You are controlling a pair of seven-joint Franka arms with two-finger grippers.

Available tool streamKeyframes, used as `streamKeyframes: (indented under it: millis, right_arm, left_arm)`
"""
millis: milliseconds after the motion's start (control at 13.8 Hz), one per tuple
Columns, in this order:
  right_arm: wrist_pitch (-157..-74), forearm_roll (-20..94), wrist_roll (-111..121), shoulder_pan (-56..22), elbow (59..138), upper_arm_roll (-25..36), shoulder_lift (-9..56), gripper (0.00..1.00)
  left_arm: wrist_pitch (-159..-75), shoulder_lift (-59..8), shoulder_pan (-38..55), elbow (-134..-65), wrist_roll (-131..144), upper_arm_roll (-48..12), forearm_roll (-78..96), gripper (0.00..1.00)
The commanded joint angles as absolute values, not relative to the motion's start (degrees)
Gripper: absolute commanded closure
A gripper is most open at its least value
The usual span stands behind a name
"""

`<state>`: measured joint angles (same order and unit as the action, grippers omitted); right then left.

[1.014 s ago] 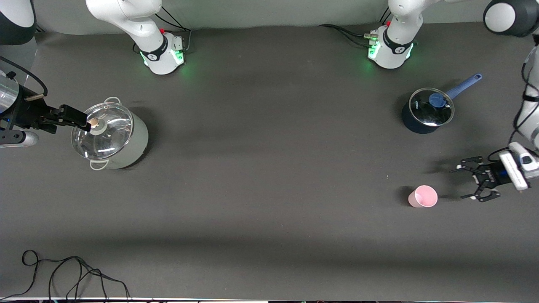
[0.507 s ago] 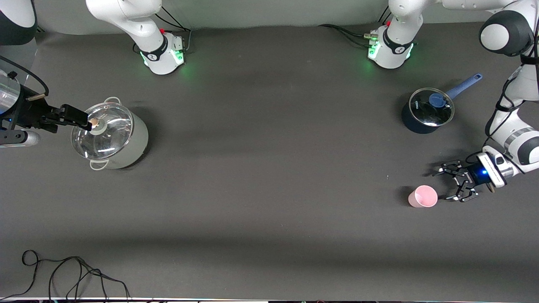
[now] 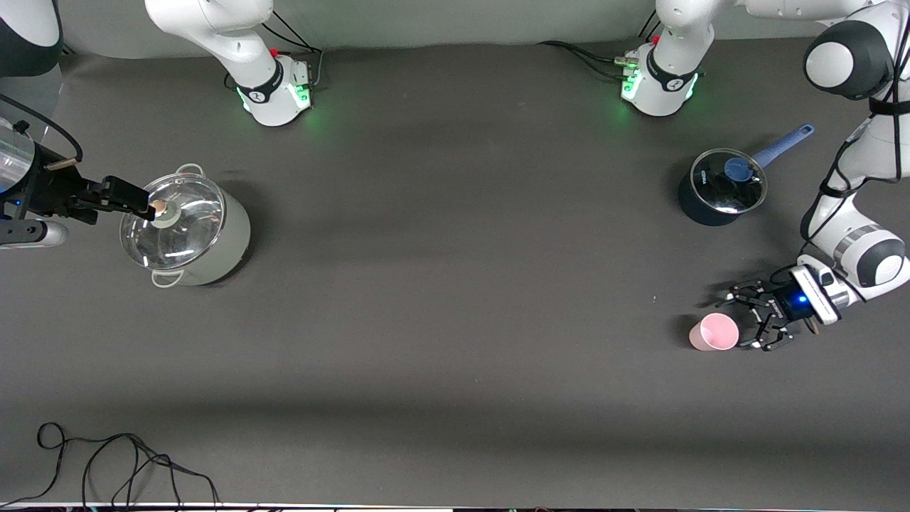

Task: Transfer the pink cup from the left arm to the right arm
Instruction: 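Close the left gripper around the pink cup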

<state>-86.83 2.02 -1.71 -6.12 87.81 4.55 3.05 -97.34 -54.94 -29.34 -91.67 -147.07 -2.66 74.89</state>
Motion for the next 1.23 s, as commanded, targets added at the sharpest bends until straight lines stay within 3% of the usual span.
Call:
streamKeyframes:
  millis: [0, 942, 1014, 1159]
  right_arm:
    - [-86.84, 2.64, -1.14, -6.24, 88.24, 4.66, 2.55, 0.0]
    - [-86.84, 2.64, -1.05, -6.24, 88.24, 4.66, 2.55, 0.0]
    - [-86.84, 2.64, -1.05, -6.24, 88.24, 4.66, 2.55, 0.0]
    - [-86.84, 2.64, -1.05, -6.24, 88.24, 4.66, 2.55, 0.0]
  left_arm:
    - [-98.96, -55.46, -28.57, -91.49, -150.28, -2.72, 76.11, 0.01]
    - [-106.34, -55.72, -26.19, -92.64, -152.05, -5.71, 77.08, 0.03]
    - [-106.7, -55.72, -26.19, -92.9, -152.05, -5.8, 77.08, 0.1]
    - [-106.79, -55.72, -26.19, -92.99, -152.05, -5.89, 77.69, 0.34]
